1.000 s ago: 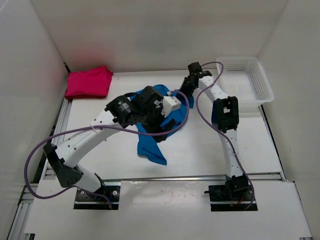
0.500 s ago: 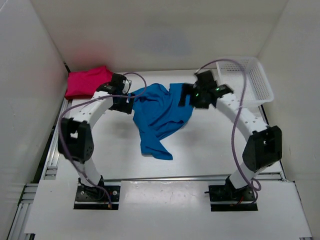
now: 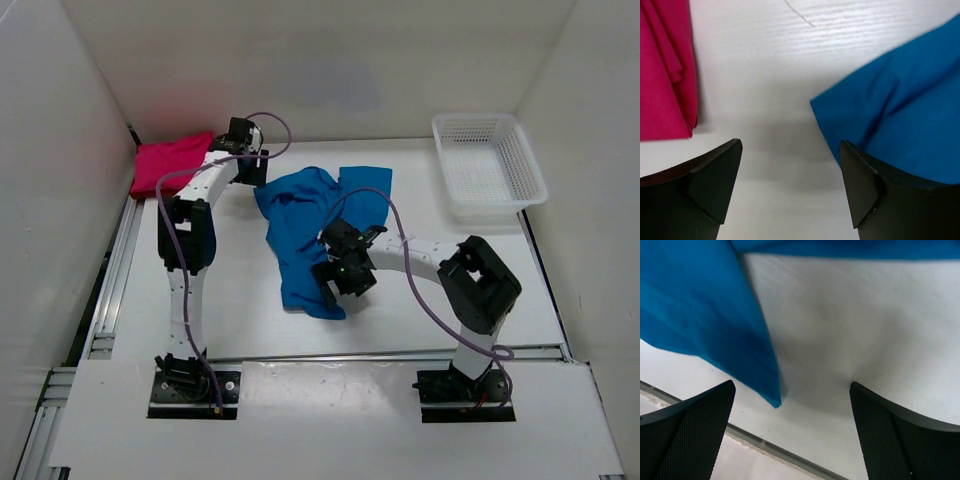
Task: Fold and stack the t-shirts
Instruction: Flatten out the tshirt
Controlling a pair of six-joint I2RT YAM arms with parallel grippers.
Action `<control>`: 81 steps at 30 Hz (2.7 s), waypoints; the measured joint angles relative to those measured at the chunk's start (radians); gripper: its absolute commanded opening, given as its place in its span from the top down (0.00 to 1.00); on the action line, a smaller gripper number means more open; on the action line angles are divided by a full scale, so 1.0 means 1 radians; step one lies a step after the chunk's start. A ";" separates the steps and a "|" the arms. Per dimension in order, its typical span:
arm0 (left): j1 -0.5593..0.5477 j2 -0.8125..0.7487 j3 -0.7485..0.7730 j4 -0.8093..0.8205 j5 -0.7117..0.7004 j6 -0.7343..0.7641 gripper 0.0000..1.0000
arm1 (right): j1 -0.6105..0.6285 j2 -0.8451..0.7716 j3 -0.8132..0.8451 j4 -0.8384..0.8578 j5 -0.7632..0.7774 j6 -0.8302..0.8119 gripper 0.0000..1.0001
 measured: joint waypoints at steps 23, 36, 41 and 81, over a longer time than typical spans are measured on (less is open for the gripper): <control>0.060 0.122 0.026 0.024 0.282 0.000 0.90 | -0.278 0.080 0.108 -0.063 -0.042 -0.037 0.99; 0.234 -0.547 -0.409 -0.185 0.100 -0.001 0.90 | -0.661 -0.503 0.043 -0.135 0.138 0.065 0.99; 0.180 -0.853 -0.710 -0.238 0.093 -0.001 0.90 | -0.529 -0.739 -0.187 -0.173 0.173 0.138 0.98; 0.110 -0.926 -0.235 -0.171 -0.125 0.000 0.90 | -0.473 -0.826 0.311 -0.473 0.435 0.159 1.00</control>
